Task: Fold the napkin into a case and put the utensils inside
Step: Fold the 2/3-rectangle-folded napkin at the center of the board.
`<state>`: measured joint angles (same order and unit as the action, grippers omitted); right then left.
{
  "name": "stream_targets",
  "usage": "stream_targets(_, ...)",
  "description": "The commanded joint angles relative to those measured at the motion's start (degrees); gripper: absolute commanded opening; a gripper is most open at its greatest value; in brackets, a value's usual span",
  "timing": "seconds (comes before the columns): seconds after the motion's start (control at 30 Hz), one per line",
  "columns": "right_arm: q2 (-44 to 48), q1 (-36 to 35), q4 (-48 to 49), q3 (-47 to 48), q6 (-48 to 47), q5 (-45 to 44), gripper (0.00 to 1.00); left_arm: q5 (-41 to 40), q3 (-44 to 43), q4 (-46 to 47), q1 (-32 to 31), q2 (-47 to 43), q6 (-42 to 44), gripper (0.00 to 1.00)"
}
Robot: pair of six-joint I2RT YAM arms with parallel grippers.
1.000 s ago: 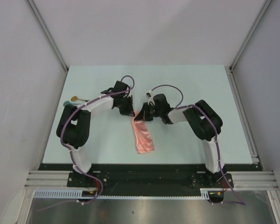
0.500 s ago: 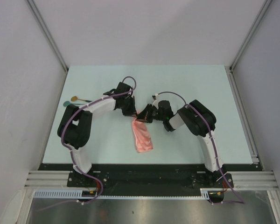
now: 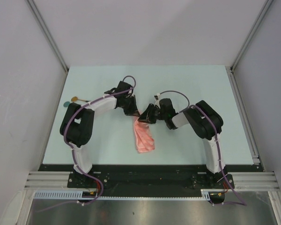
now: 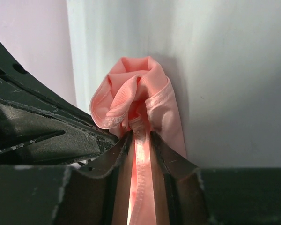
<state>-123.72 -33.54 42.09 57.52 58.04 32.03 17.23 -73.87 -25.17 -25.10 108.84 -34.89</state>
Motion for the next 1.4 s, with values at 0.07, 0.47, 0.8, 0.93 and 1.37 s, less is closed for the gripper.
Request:
stream_targets(0.07, 9.46, -0.48, -13.60, -0.83, -10.84, 3.21, 0.32, -2.12, -0.84, 1.88, 0.05, 2.60, 0.00, 0.00)
stream_targets(0.47, 16.93, 0.05, -23.19, -4.43, -18.58, 1.81, 0.34, -1.94, -0.67, 1.35, 0.05, 3.22, 0.79, 0.00)
stream_targets(0.8, 20.72, -4.86, -24.60, -9.44, -20.87, -2.67, 0.24, -2.91, -0.31, 1.35, 0.05, 3.14, 0.88, 0.00)
stream_targets(0.93, 16.60, -7.24, -21.44, -9.26, -17.45, -2.33, 0.21, -2.65, 0.47, 1.96, 0.05, 2.87, 0.79, 0.00)
stream_targets(1.37, 20.71, -8.38, -30.54, -5.84, -23.67, -3.20, 0.22, -8.18, 4.60, -3.47, -0.30, -13.46, 6.15, 0.53)
